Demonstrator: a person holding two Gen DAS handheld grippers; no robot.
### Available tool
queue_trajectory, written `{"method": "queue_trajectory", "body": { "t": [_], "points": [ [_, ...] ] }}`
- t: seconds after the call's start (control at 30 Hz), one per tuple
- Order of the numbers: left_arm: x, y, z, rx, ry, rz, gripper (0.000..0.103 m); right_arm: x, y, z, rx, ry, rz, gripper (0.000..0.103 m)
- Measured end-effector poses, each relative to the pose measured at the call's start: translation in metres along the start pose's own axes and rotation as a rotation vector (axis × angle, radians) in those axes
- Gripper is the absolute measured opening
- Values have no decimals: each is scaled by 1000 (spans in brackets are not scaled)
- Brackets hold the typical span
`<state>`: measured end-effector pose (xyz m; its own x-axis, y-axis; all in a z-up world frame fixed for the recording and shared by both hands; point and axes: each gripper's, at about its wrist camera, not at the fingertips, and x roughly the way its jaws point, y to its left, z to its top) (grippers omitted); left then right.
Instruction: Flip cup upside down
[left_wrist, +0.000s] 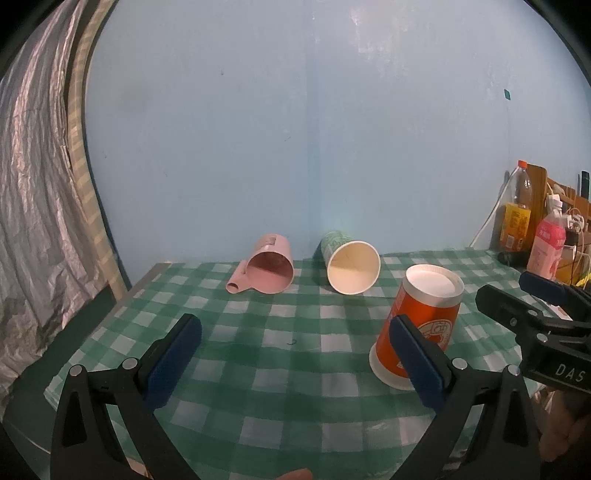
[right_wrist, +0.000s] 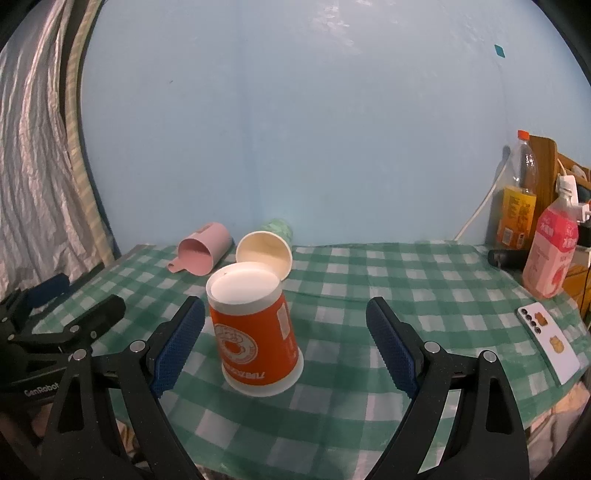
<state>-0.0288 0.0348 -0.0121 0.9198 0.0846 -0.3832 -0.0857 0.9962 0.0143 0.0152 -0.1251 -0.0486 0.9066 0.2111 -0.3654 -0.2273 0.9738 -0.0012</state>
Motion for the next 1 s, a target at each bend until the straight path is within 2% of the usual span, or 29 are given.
{"method": "queue_trajectory", "body": {
  "t": [1.0],
  "points": [
    [8,-3,-4,10,49,-1,103,6,6,-3,-7,24,4,88]
  ]
}}
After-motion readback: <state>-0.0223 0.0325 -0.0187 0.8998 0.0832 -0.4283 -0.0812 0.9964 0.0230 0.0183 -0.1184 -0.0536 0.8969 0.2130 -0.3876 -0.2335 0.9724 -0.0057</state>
